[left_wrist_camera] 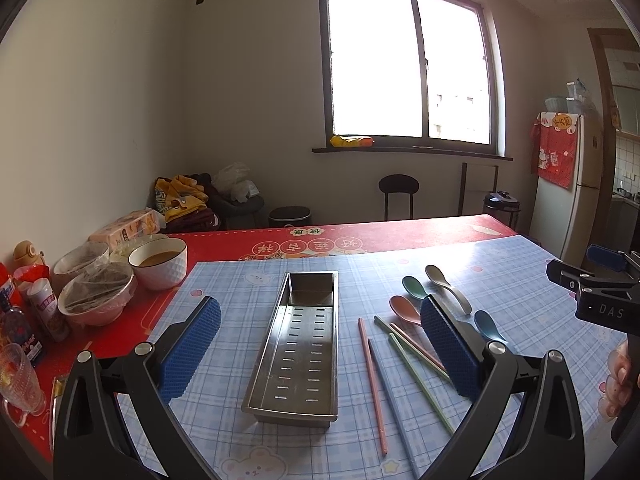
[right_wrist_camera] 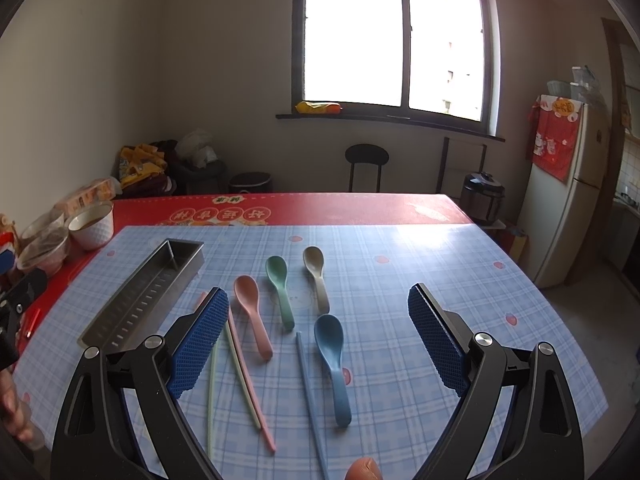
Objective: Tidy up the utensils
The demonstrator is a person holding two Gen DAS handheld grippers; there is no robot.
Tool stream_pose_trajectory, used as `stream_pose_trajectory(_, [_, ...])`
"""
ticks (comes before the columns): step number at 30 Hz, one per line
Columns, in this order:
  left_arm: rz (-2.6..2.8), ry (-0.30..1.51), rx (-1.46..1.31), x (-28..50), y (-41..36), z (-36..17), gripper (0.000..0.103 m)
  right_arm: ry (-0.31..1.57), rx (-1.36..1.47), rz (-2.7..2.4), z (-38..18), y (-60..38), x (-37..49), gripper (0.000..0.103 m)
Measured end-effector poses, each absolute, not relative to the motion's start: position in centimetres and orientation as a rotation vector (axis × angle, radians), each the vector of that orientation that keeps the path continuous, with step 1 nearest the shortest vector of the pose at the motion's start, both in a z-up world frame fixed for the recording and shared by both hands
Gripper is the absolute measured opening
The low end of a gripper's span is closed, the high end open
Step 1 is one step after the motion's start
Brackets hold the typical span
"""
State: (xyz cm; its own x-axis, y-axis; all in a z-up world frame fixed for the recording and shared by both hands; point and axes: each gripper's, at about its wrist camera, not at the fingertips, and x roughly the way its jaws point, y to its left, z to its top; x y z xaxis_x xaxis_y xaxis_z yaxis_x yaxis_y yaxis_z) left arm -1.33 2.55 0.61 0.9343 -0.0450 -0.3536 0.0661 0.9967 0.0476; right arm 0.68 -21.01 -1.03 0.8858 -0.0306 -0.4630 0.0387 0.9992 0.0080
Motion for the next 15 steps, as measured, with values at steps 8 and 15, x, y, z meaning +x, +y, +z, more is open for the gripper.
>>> stream_pose_trajectory(8, [-0.135,0.391,-0.005,-0.9,3.3,0.4,0.098,0.491,0.022,-0.036,-1.3,-21.0,1.0,0.088])
stream_pose_trajectory(15, [-0.114,0.396,-0.003,-0.5,3.6,0.1,0.098,0.515,0.052,-0.008,-2.3,-21.4,1.6,0.088])
